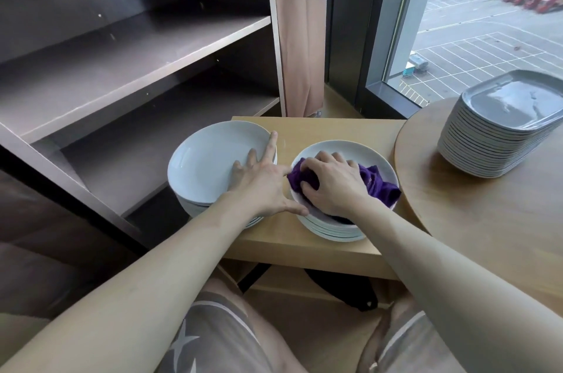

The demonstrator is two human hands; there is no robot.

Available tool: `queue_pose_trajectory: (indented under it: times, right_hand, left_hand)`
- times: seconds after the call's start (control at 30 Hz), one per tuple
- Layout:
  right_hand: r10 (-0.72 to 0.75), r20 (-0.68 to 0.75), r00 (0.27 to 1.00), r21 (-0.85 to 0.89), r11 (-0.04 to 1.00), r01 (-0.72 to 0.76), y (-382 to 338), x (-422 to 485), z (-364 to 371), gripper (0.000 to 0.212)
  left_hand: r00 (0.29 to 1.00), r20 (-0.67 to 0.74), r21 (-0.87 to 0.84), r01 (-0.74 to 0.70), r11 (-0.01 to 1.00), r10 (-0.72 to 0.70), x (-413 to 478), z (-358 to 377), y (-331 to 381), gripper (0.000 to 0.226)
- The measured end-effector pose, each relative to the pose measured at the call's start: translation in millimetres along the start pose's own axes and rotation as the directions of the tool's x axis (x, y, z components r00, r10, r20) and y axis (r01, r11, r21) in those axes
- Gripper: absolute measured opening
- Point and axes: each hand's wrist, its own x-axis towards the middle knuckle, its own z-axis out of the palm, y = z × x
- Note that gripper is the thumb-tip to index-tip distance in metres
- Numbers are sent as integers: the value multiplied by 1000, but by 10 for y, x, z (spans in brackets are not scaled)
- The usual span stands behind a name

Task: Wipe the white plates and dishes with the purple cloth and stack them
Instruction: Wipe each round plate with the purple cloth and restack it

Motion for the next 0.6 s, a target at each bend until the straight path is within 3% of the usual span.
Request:
queue_pose_trajectory:
  times: [0.17,0.37,0.47,0.6]
  right_hand:
    - [176,-47,983,-184,966,-182,74,202,29,32]
    - [243,-52,969,-363,899,-245,393,114,-163,29]
    - [238,-73,969,-369,896,-248,495,-36,-238,27]
    - [174,-11,985,-254,952,-171,548,-265,-319,27]
  left_hand:
    - [1000,6,25,13,1000,-13,3,6,11,98]
    - [1000,7,63,12,998,-13,33,3,-3,103]
    - [1000,-3,58,11,998,-11,49,20,-22,105]
    - [1000,-6,65,15,998,-14,53,28,-31,106]
